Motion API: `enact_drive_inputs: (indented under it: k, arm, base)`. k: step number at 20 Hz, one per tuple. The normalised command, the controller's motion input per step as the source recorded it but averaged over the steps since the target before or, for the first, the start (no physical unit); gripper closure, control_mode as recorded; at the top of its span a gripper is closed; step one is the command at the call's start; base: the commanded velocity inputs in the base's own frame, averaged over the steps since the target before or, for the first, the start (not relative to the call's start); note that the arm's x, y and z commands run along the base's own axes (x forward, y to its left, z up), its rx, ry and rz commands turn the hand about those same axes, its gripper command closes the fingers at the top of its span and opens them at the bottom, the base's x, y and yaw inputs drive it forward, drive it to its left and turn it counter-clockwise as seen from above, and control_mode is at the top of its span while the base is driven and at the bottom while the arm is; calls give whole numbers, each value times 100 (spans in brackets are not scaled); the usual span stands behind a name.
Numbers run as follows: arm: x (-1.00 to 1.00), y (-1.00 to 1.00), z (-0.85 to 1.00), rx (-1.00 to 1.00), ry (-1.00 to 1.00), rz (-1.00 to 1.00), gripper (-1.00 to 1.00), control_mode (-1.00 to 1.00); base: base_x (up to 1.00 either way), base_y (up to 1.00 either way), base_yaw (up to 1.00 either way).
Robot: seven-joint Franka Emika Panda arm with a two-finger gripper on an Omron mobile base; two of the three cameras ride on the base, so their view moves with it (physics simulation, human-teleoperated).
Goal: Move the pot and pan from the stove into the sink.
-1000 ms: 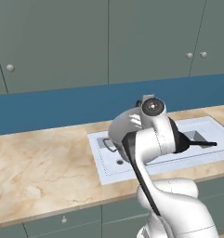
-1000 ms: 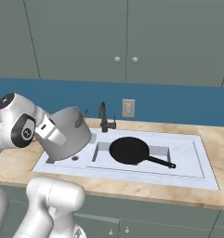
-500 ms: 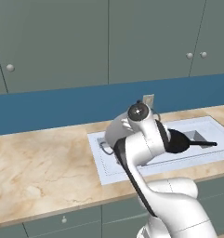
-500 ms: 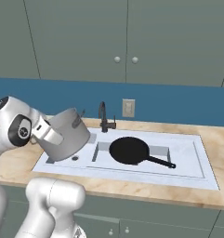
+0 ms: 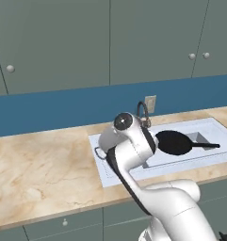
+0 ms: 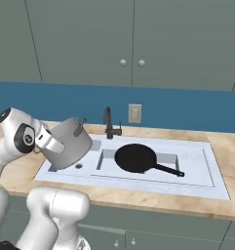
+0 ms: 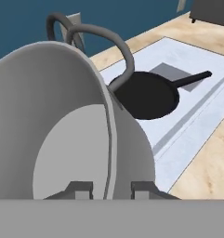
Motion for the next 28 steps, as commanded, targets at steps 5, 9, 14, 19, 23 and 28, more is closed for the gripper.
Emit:
enact_drive_inputs:
  k: [5, 9, 14, 19, 23, 28]
  arm:
    - [37, 19, -34, -4, 1, -1, 100, -100]
    - [44, 12, -28, -5, 0, -5, 100, -100]
    - [54, 11, -26, -2, 1, -6, 100, -100]
    - [52, 11, -27, -1, 3, -6, 100, -100]
    - [52, 10, -25, 0, 4, -6, 100, -100]
    - [46, 8, -23, -4, 1, -5, 100, -100]
  base:
    - [0, 0, 0]
    - [0, 0, 0]
    - [0, 0, 0]
    - [0, 0, 0]
    - [0, 0, 0]
    - [0, 0, 0]
